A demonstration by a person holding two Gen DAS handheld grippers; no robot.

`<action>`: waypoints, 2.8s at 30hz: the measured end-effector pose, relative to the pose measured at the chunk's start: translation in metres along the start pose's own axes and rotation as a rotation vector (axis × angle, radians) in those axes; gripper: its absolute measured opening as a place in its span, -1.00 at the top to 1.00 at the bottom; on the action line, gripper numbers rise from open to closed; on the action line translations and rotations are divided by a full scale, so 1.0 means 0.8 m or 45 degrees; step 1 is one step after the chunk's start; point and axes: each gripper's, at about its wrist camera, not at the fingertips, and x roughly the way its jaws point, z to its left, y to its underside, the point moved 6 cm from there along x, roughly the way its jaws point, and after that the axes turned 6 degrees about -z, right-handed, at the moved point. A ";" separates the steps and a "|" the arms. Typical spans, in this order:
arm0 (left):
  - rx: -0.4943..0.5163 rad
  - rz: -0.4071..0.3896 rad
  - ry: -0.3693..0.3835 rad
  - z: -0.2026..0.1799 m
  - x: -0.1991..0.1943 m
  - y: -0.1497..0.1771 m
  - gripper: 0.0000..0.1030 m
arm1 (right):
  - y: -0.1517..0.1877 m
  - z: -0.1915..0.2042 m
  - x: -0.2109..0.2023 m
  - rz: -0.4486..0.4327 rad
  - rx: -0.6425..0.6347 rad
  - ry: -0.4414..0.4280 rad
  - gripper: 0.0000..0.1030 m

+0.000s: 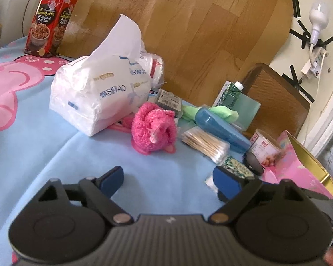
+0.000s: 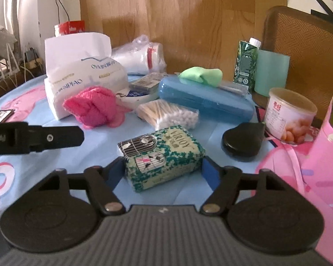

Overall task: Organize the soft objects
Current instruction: 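Reach the right gripper to the green-patterned tissue pack and grasp it, then carry the tissue pack into the pink tin and open the right gripper, then move the right gripper back to the light green cloth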

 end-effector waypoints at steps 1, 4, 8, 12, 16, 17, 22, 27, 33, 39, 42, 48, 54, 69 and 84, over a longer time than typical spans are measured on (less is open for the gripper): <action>0.003 0.002 0.005 -0.001 0.000 0.000 -0.75 | 0.005 -0.002 -0.008 -0.007 0.011 -0.001 -0.33; 0.019 0.013 0.020 -0.002 0.002 0.001 -0.75 | 0.019 -0.010 -0.041 -0.025 0.037 0.011 -0.31; 0.100 0.100 0.131 -0.024 0.008 0.008 -0.75 | 0.048 -0.025 -0.099 -0.036 0.024 0.048 -0.36; 0.192 0.225 0.381 -0.092 0.009 0.028 -0.70 | 0.073 -0.040 -0.140 -0.015 -0.001 0.110 -0.52; 0.327 0.356 0.560 -0.160 0.015 0.057 -0.38 | 0.082 -0.040 -0.151 -0.034 0.013 0.099 -0.50; 0.358 0.404 0.575 -0.172 0.020 0.067 -0.23 | 0.082 -0.037 -0.149 -0.038 -0.001 0.093 -0.50; 0.411 0.450 0.599 -0.194 0.022 0.086 -0.15 | 0.086 -0.033 -0.141 -0.096 -0.012 0.085 -0.13; 0.445 0.361 0.667 -0.233 0.010 0.063 -0.15 | 0.078 -0.047 -0.161 -0.254 0.017 0.166 -0.09; 0.557 0.241 0.825 -0.346 0.021 0.041 -0.19 | 0.053 -0.103 -0.200 -0.492 0.021 0.444 -0.09; 0.617 0.140 0.796 -0.418 0.053 0.050 -0.61 | 0.041 -0.191 -0.199 -0.503 0.075 0.790 -0.15; 0.564 0.133 0.759 -0.396 0.051 0.054 -0.61 | 0.046 -0.227 -0.202 -0.489 0.157 0.901 -0.26; 0.485 0.106 0.541 -0.280 0.049 0.044 -0.63 | 0.061 -0.217 -0.214 -0.569 0.182 0.847 -0.26; 0.376 0.101 0.225 -0.135 0.047 0.024 -0.62 | 0.044 -0.166 -0.184 -0.543 0.089 0.604 0.06; 0.203 -0.042 0.001 -0.004 0.025 -0.007 -0.62 | -0.076 -0.082 -0.015 -0.313 0.216 0.047 0.14; 0.103 -0.098 0.059 0.004 0.013 -0.011 -0.76 | -0.057 -0.065 -0.054 -0.309 0.294 -0.081 0.91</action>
